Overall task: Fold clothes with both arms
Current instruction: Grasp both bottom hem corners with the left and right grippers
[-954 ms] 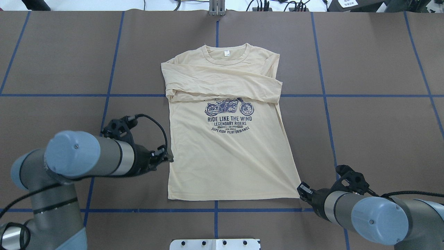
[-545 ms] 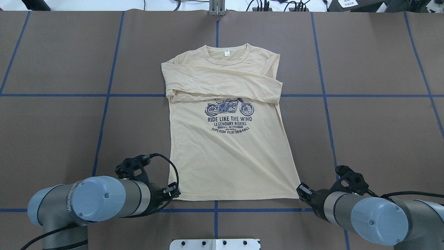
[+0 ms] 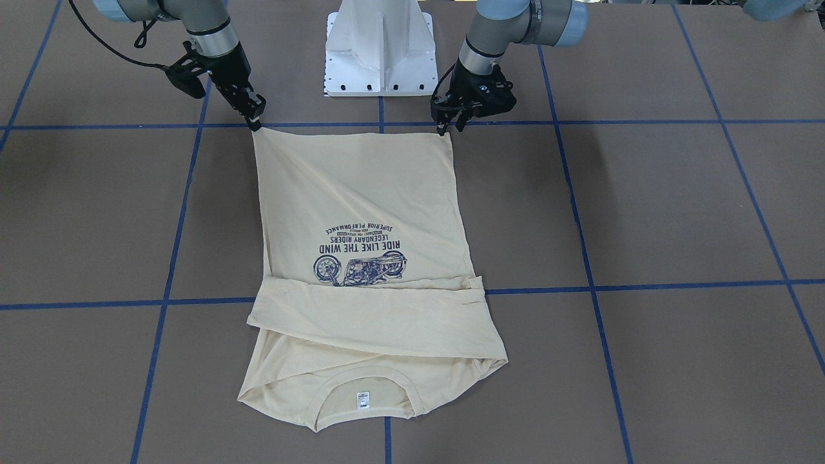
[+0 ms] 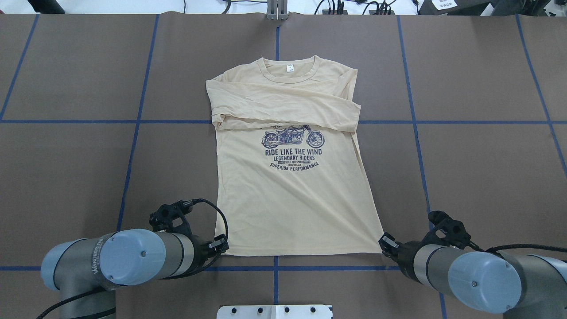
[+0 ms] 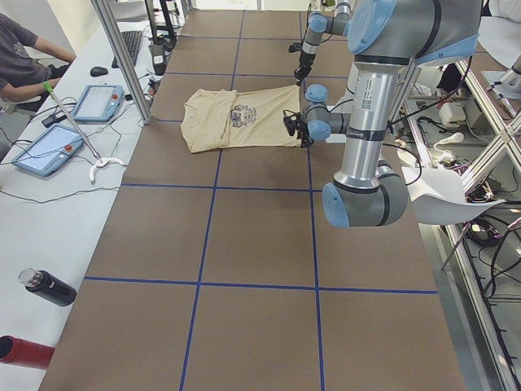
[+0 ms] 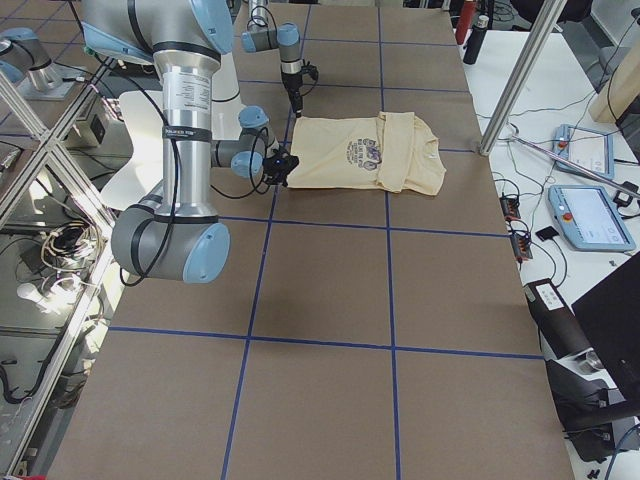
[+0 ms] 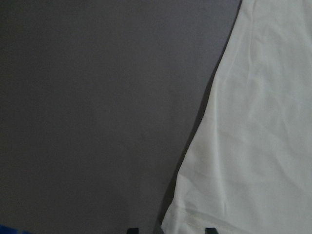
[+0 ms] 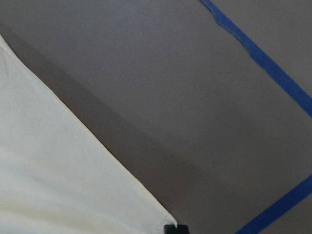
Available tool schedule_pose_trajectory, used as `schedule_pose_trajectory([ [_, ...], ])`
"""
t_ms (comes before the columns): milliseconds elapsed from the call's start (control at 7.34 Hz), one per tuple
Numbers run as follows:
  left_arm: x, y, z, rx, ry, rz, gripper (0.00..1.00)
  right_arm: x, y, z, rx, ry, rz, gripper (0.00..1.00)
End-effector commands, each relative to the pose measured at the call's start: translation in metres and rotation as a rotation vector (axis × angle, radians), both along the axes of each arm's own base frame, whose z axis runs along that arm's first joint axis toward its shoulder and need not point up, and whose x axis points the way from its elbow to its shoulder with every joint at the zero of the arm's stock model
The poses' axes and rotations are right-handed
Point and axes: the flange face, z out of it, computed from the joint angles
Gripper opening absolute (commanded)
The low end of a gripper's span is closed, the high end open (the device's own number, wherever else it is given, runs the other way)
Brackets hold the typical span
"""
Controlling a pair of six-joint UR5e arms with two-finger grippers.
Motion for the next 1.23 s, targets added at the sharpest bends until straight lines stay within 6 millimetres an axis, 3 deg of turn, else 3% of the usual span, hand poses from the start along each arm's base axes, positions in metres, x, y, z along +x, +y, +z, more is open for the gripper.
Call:
schedule_pose_trajectory([
  [0, 0.003, 0.0, 0.002, -0.002, -0.005, 0.001, 0.53, 0.0, 0.0, 0.0, 0.0, -0.001, 0.0, 0.0],
  [545, 0.007, 0.0, 0.0, -0.004, -0.003, 0.003, 0.44, 0.0, 0.0, 0.0, 0.0, 0.0, 0.0, 0.0],
  [681, 0.011, 0.0, -0.004, -0.003, 0.003, 0.003, 0.36, 0.0, 0.0, 0.0, 0.0, 0.0, 0.0, 0.0],
  [818, 0.017, -0.002, -0.005, -0.013, 0.003, -0.004, 0.12, 0.0, 0.0, 0.0, 0.0, 0.0, 0.0, 0.0],
  [954, 0.017, 0.0, -0.005, -0.013, 0.003, -0.003, 0.0, 0.0, 0.0, 0.0, 0.0, 0.0, 0.0, 0.0],
  [1090, 0.017, -0.001, -0.004, -0.015, 0.0, -0.003, 0.0, -0.001, 0.001, -0.001, 0.001, -0.003, -0.001, 0.0],
])
